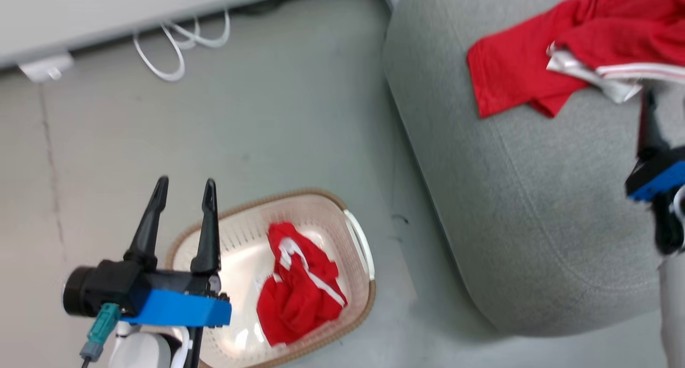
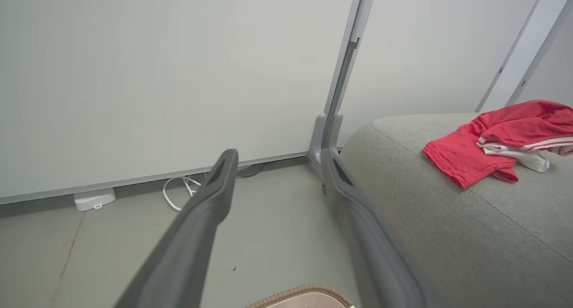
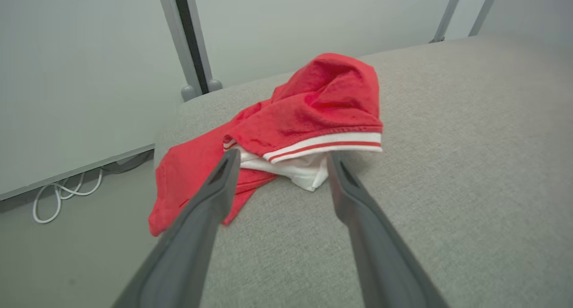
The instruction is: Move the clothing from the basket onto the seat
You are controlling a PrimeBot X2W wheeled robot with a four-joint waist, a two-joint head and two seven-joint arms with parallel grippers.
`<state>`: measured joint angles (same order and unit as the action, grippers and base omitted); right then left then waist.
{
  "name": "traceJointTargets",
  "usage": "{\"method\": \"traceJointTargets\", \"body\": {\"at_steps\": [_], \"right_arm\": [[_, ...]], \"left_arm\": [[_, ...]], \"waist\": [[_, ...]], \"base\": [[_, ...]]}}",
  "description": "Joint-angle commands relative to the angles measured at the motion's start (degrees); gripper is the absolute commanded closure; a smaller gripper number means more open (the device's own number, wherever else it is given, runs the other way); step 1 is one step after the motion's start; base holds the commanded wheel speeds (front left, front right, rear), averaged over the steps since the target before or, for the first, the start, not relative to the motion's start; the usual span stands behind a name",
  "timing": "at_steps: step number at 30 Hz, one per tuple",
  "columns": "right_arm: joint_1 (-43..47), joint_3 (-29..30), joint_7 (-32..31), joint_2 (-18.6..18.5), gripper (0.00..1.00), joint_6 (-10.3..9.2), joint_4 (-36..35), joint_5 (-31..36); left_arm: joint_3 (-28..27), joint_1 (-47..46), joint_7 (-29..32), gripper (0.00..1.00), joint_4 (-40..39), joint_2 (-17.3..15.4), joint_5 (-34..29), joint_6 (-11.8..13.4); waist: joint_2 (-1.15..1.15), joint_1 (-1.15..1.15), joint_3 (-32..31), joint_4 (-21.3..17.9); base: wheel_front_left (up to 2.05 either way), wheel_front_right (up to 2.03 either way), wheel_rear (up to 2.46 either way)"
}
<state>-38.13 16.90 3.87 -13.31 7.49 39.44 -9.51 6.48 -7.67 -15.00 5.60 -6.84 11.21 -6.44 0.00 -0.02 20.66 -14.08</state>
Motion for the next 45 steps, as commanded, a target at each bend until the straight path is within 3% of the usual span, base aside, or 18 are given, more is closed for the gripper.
{"method": "traceJointTargets", "body": {"at_steps": [1, 13, 22, 28, 45], "right_arm": [[2.5, -0.3, 0.0, 0.2, 0.00, 0.01, -1.7, 0.1], [21.1, -0.9, -3.4, 8.2, 0.00, 0.02, -24.3, 3.2], [31.9, -0.8, -6.2, 10.4, 0.00, 0.02, -36.4, 3.2], [34.8, -4.1, -5.6, 10.4, 0.00, 0.02, -37.7, 1.8], [38.6, -12.2, 0.0, 10.4, 0.00, 0.02, -33.1, 2.0]], "left_arm": [[-0.5, 0.6, -0.3, 0.00, 0.7, 0.3, 0.2, -0.2], [-3.8, 4.2, -0.2, 0.00, 7.6, 2.8, 1.1, -0.6], [-5.5, 5.6, -0.2, 0.00, 9.6, 3.6, 1.3, -0.7], [-6.7, 5.7, -0.2, 0.00, 10.6, 3.8, 1.0, -0.6], [-7.3, 4.1, -0.2, 0.00, 14.0, 3.9, 0.9, -0.8]], "waist": [[0.00, 0.02, -4.7, 1.4], [0.00, 0.02, -13.5, 3.5], [0.00, 0.02, -16.2, 6.5], [0.00, 0.02, -16.6, 8.7], [0.00, 0.02, -19.2, 17.5]], "base": [[0.00, 0.00, 0.00], [0.00, 0.00, 0.00], [0.00, 0.00, 0.00], [0.00, 0.00, 0.00], [0.00, 0.00, 0.00]]}}
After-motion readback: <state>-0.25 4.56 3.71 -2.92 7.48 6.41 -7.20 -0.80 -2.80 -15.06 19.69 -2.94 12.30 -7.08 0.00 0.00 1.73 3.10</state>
